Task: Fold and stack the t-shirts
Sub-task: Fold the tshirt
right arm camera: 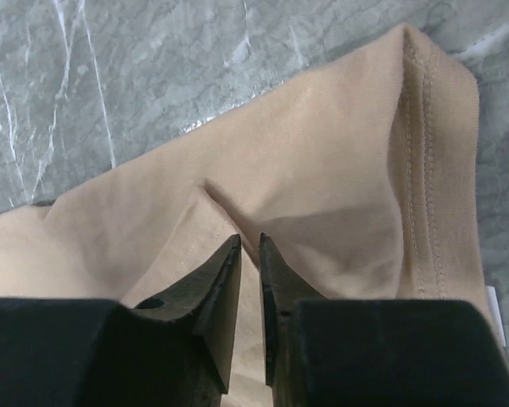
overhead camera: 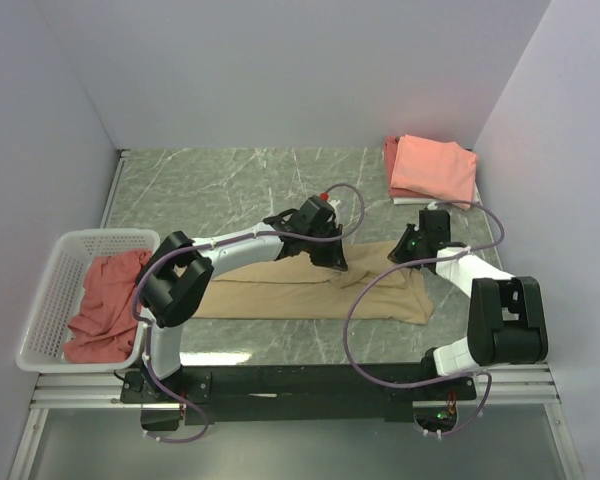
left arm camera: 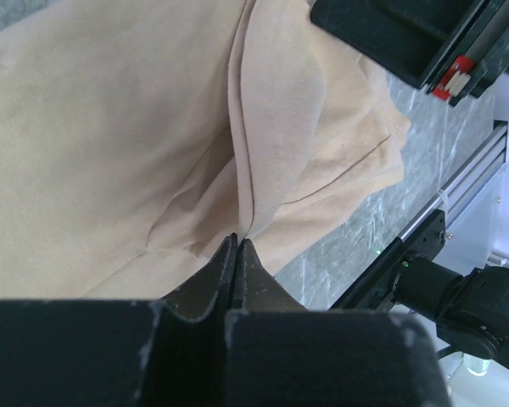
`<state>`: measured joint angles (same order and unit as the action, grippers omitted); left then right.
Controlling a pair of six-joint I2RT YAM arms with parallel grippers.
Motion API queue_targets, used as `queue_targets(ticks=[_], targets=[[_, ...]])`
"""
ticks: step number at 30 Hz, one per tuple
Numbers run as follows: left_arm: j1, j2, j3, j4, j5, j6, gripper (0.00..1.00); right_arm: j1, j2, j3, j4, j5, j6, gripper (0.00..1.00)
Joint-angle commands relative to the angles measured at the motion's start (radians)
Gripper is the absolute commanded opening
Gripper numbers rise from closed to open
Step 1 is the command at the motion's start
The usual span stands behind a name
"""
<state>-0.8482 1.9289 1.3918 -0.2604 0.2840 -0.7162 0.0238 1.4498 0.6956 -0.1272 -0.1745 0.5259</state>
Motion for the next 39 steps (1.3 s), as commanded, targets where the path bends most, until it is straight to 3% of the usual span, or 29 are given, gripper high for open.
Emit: queue_targets(ticks=[1,7,16,17,21,26,34,35,36,39], targets=[[0.008,-0.004,0.044,0.006,0.030,0.023,0.01,0.007,-0.060,-0.024,-0.005,0.003,-0.013,0.20],[0.018,-0.013,0.044,-0.003,0.043,0.029,0.01,0.007,-0.118,-0.057,-0.020,0.013,-0.015,0.13],[0.028,-0.016,0.047,-0.011,0.052,0.037,0.01,0.007,-0.144,-0.074,-0.031,0.026,-0.021,0.10],[0.029,-0.016,0.049,-0.011,0.050,0.037,0.01,0.007,-0.143,-0.073,-0.032,0.032,-0.021,0.12],[0.035,-0.013,0.050,-0.016,0.063,0.037,0.01,0.007,-0.129,-0.061,-0.034,0.046,-0.021,0.43],[0.037,-0.011,0.052,-0.020,0.063,0.040,0.01,0.011,-0.086,-0.028,-0.052,0.046,-0.027,0.47],[0.041,-0.007,0.049,-0.014,0.073,0.034,0.01,0.047,-0.045,-0.024,-0.038,0.024,-0.024,0.43],[0.041,-0.007,0.050,-0.014,0.076,0.034,0.01,0.047,-0.046,-0.027,-0.040,0.029,-0.017,0.40],[0.041,-0.007,0.050,-0.016,0.076,0.034,0.01,0.047,-0.057,-0.030,-0.045,0.042,-0.012,0.30],[0.043,-0.007,0.053,-0.025,0.076,0.035,0.01,0.047,-0.097,-0.039,-0.071,0.069,0.002,0.18]])
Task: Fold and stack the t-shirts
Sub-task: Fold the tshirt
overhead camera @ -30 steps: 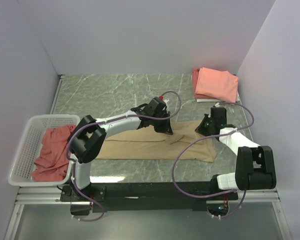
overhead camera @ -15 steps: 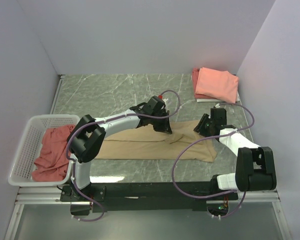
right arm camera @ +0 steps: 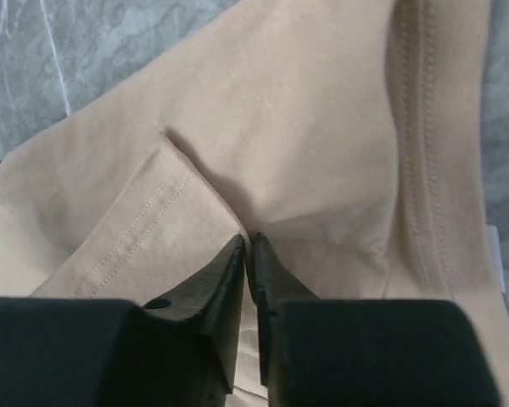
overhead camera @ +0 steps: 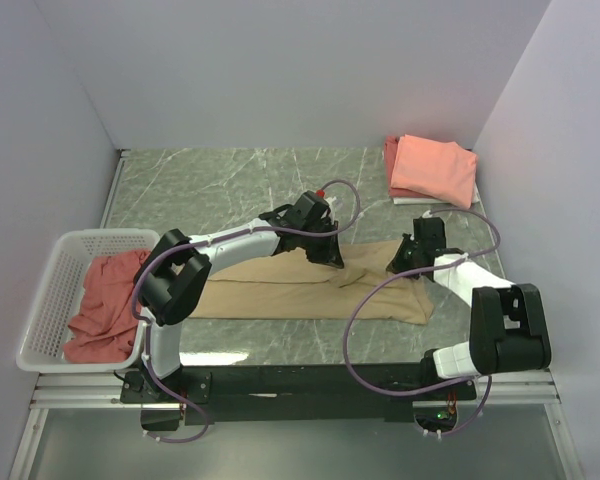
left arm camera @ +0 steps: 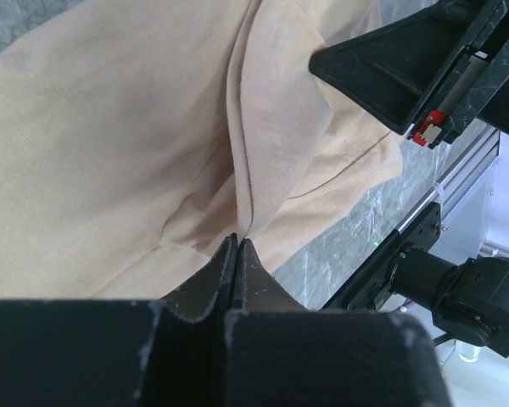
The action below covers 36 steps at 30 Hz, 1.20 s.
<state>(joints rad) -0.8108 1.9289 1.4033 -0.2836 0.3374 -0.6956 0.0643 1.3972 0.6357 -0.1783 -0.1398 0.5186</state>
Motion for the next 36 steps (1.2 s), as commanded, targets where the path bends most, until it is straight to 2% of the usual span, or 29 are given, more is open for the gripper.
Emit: queue_targets(ticks=[1,5,12,18,28,33,36], targets=[[0.007,-0.007,0.046,-0.003,0.025,0.016,0.01,0.006,-0.059,0.016,-0.030,0.054,0.012,0.16],[0.012,-0.005,0.062,-0.029,0.029,0.022,0.01,0.006,-0.157,-0.010,-0.062,0.092,0.047,0.08],[0.048,0.024,0.092,-0.081,0.078,0.031,0.01,0.006,-0.360,-0.083,-0.122,0.109,0.092,0.06],[0.067,0.087,0.144,-0.111,0.163,0.047,0.01,0.006,-0.458,-0.145,-0.156,0.085,0.130,0.05],[0.067,0.208,0.253,-0.175,0.187,0.077,0.01,0.006,-0.561,-0.222,-0.219,0.103,0.219,0.03],[0.068,0.236,0.293,-0.195,0.164,0.090,0.07,0.006,-0.581,-0.238,-0.230,0.123,0.244,0.05],[0.073,0.228,0.307,-0.193,0.112,0.088,0.08,0.002,-0.557,-0.232,-0.224,0.138,0.241,0.08]])
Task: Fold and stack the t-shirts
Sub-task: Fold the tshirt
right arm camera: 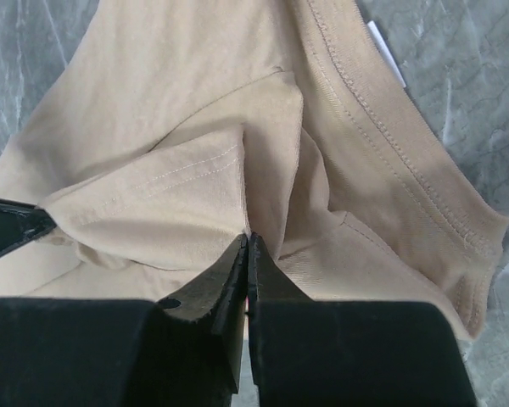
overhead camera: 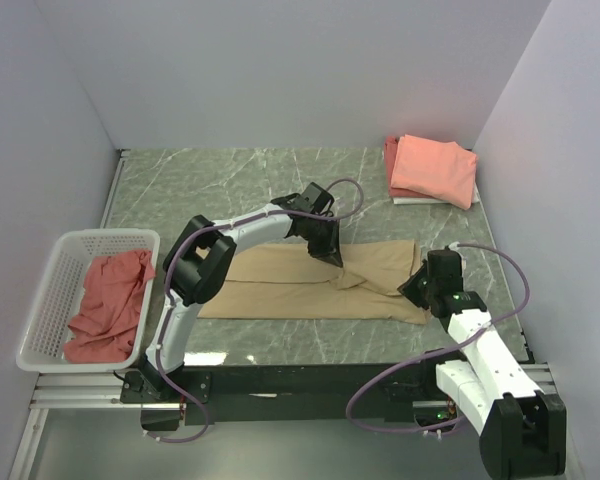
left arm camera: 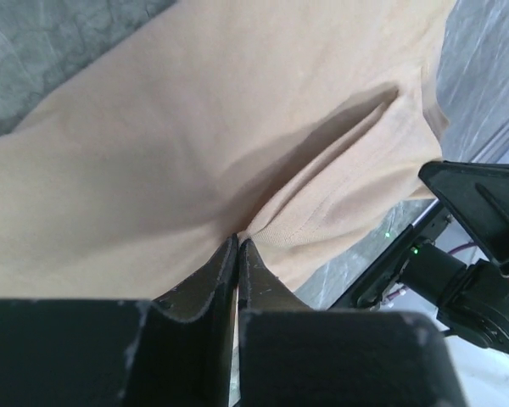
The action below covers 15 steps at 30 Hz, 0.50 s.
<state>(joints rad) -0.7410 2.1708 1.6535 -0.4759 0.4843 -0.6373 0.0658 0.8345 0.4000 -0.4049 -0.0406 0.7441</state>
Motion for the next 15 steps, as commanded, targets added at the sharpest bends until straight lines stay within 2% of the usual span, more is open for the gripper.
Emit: queue_targets(ticks=[1,6,15], targets=[[0.005,-0.011,0.064,-0.006,-0.036,0.030,0.08,-0.001,0.015,0.005,0.011,0.039,0.008,0.07],[0.014,0.033,0.133,-0.046,-0.036,0.041,0.04,-0.006,0.064,0.042,0.020,0.079,0.015,0.06],[0.034,0.078,0.186,-0.049,-0.016,0.042,0.10,-0.018,0.121,0.053,0.041,0.119,0.005,0.06]])
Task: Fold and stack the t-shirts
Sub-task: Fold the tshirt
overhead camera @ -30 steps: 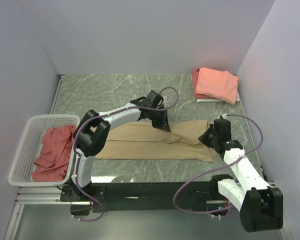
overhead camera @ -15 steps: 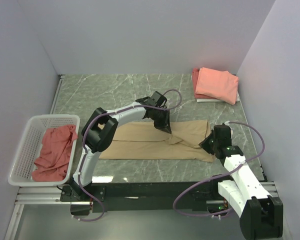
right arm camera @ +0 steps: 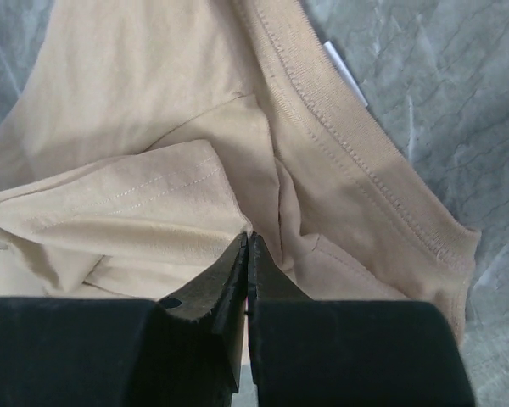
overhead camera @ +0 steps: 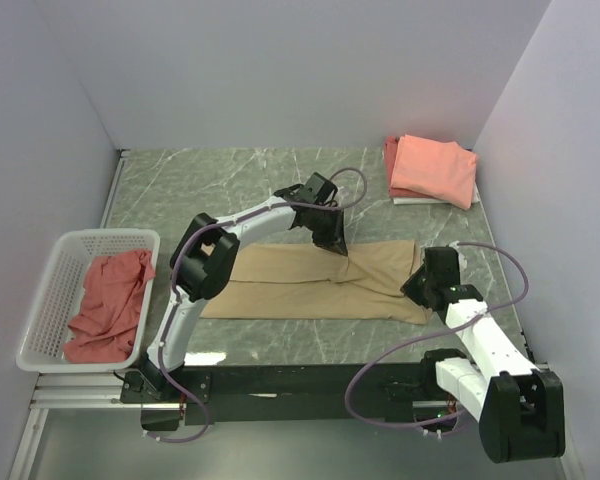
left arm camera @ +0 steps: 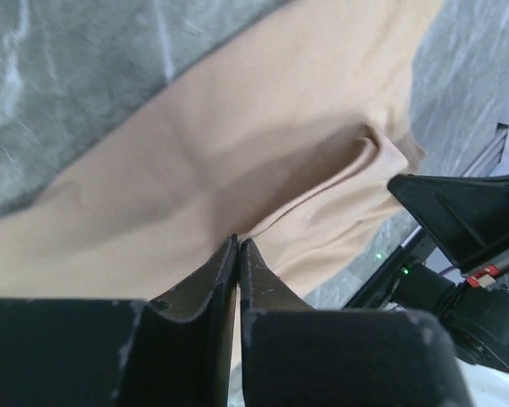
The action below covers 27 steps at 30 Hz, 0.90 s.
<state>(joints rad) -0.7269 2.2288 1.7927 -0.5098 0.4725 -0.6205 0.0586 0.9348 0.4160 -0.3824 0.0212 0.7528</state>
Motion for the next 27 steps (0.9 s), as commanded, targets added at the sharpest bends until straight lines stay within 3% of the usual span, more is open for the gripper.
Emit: queue_targets(ticks=[1,6,10,12,18,27], targets=[[0.021,0.025,0.051,-0.015,-0.002,0.025,0.12,-0.014,0.027,0.035,0.022,0.059,-0.006,0.06],[0.030,0.032,0.063,-0.016,0.014,0.028,0.25,-0.019,0.065,0.032,0.053,0.045,-0.012,0.11],[0.032,-0.035,-0.002,0.010,-0.033,0.019,0.43,-0.017,0.067,0.058,0.022,0.051,-0.029,0.43],[0.032,-0.101,-0.065,0.034,-0.057,0.008,0.47,-0.019,0.032,0.092,-0.019,0.066,-0.033,0.50],[0.015,-0.231,-0.196,0.076,-0.104,-0.037,0.39,-0.017,-0.080,0.175,-0.119,0.062,-0.043,0.51],[-0.088,-0.245,-0.239,0.125,-0.129,-0.096,0.25,-0.006,-0.036,0.123,0.002,-0.084,0.025,0.49]])
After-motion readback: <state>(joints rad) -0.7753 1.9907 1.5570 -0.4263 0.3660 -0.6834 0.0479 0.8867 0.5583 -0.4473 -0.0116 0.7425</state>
